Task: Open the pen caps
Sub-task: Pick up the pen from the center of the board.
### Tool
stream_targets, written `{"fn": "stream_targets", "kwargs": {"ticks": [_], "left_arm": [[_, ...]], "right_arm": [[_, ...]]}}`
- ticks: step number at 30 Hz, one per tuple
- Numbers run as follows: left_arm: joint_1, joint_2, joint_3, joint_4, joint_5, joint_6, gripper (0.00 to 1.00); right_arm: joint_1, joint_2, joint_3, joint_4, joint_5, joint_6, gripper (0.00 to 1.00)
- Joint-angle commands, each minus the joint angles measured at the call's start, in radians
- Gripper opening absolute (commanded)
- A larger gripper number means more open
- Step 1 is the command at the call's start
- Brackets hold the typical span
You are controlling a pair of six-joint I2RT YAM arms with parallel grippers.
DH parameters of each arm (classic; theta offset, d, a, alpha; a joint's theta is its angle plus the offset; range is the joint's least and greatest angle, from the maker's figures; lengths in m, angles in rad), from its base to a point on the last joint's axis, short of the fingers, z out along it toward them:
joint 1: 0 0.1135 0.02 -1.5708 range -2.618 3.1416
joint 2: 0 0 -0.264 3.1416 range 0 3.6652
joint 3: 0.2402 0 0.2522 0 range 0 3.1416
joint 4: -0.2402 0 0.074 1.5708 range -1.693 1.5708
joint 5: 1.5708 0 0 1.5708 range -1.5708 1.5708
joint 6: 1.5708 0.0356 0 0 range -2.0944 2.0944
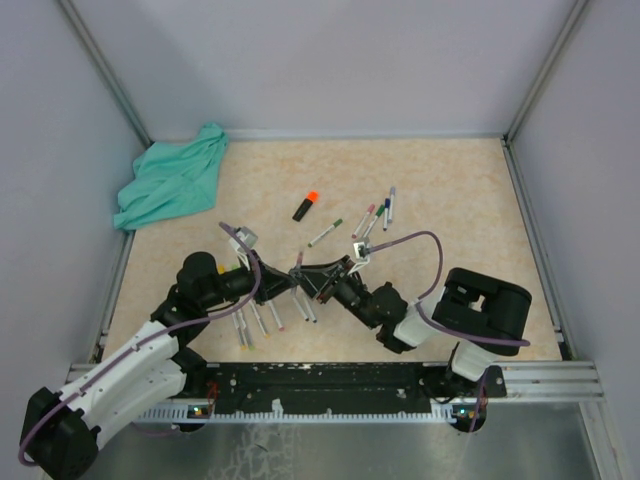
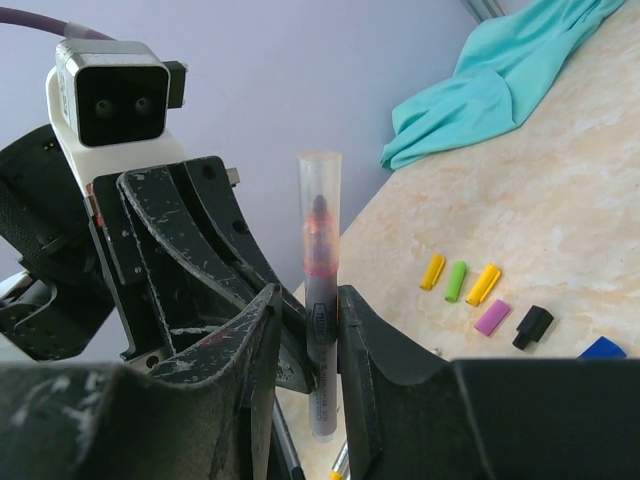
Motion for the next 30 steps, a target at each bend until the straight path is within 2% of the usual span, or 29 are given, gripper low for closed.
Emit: {"fn": "stream_targets", "kwargs": {"ticks": [1,13,14,17,18,20,26,30], "left_arm": [[-0.007,-0.013,0.006,0.040,0.030,-0.001,0.00],[-0.007,-0.022,0.007,0.044,0.028,0.001,0.00],[-0.007,-0.022,0.010,0.044,0.029,0.001,0.00],[-0.007,-0.020,0.009,0.044,0.030,-0.001,0.03],[-0.007,-0.020,0.011,0.043,0.032,-0.001,0.05],[-0.007,-0.023,0.012,0.037,0.035,-0.003,0.11],[-0.009,-0.061,0.034,0.009,0.075,-0.012,0.33],[-0.007,-0.101,0.102,-0.090,0.082,-0.005,0.51]], "right_arm": [[-0.006,0.008,0.042,0.070,-0.018,0.011,0.29],[-0.005,0.009,0.046,0.050,-0.014,0.019,0.29],[-0.006,0.007,0.045,0.052,-0.012,0.018,0.28],[-0.006,0.002,0.034,0.065,-0.001,0.017,0.14],[-0.006,-0.001,0.028,0.072,0.005,0.016,0.06],[-0.007,-0.005,0.011,0.091,0.022,0.016,0.00],[-0.007,-0.016,-0.037,0.164,0.044,0.010,0.00],[-0.007,-0.039,-0.054,0.165,0.023,-0.020,0.00]]}}
